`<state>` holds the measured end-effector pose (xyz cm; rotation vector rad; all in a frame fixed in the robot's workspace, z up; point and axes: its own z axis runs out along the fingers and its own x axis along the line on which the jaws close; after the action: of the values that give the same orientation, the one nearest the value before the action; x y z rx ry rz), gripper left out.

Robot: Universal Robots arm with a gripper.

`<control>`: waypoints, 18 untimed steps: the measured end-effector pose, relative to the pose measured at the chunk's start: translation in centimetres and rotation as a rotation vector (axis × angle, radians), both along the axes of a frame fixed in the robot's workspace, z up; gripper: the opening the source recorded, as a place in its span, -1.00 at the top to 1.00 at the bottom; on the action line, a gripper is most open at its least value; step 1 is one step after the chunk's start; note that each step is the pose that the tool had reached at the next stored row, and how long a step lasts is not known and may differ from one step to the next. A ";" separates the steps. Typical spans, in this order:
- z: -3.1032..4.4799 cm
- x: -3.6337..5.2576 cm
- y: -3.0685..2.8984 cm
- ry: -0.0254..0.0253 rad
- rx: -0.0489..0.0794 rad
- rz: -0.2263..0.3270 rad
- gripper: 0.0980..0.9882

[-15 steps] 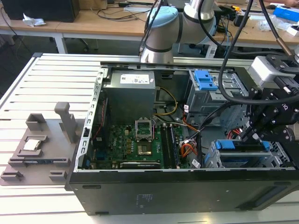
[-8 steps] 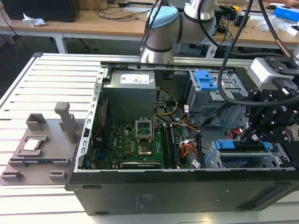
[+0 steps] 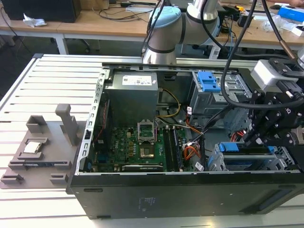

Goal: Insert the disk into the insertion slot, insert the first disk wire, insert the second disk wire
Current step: 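Insert the second disk wire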

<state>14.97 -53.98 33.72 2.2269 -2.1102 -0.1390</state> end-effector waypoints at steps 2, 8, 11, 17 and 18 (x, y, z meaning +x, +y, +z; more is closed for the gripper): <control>1.10 0.00 0.00 0.0000 -0.001 0.000 0.73; 1.38 -0.87 0.02 -0.0001 0.001 0.000 0.98; 0.57 -0.91 0.03 0.0000 0.001 0.000 0.98; 0.23 -0.81 0.02 0.0000 0.001 0.000 0.98; 0.32 -0.81 0.03 0.0000 0.002 0.000 0.98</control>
<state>14.16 -53.95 34.04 2.2276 -2.1111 -0.1408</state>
